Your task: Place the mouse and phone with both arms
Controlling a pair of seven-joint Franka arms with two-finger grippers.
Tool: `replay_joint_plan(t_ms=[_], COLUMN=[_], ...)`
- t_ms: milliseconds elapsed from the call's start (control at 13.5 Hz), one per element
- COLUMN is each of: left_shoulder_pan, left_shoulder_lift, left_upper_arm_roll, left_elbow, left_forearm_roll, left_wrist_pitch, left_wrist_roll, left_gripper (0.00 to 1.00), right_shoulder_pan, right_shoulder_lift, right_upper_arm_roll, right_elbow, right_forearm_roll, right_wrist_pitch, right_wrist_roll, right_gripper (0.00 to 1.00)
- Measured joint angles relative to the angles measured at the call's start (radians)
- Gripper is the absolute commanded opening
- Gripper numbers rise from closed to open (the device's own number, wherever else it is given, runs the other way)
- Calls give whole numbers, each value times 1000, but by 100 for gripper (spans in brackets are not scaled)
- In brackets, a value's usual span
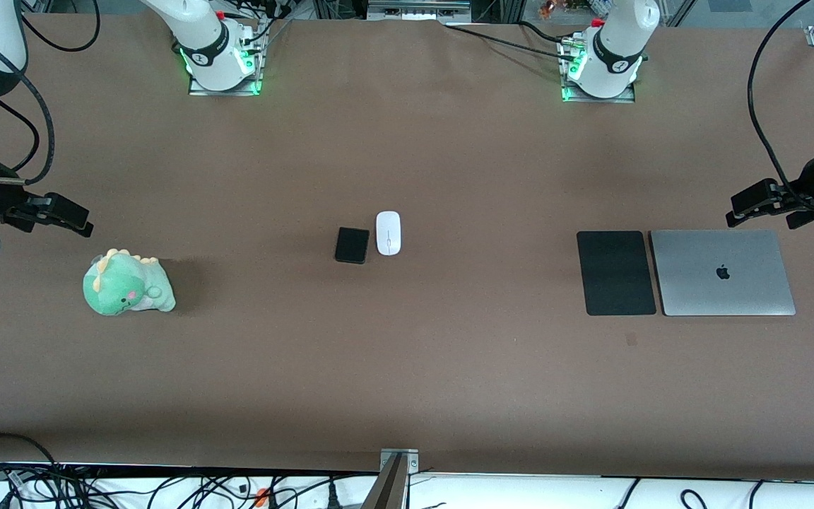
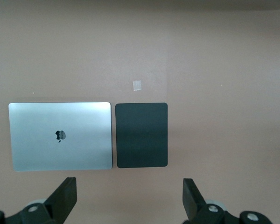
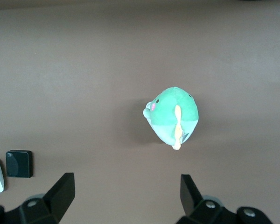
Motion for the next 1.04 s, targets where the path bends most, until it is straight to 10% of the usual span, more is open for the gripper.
replay_joint_plan(t_ms=[1037], left_shoulder_pan=[5], left_shoulder_lift=[-3], left_upper_arm_roll=[1], left_elbow=[3], left_forearm_roll=[0], left_wrist_pitch=[-23], left_wrist_roll=[0], left_gripper=[100], right_shoulder_pan=[0], right_shoulder_lift=[0], right_upper_arm_roll=[0], right_elbow=[0], right_forearm_roll=[0], right_wrist_pitch=[3], right_wrist_roll=[0], right_gripper=[100])
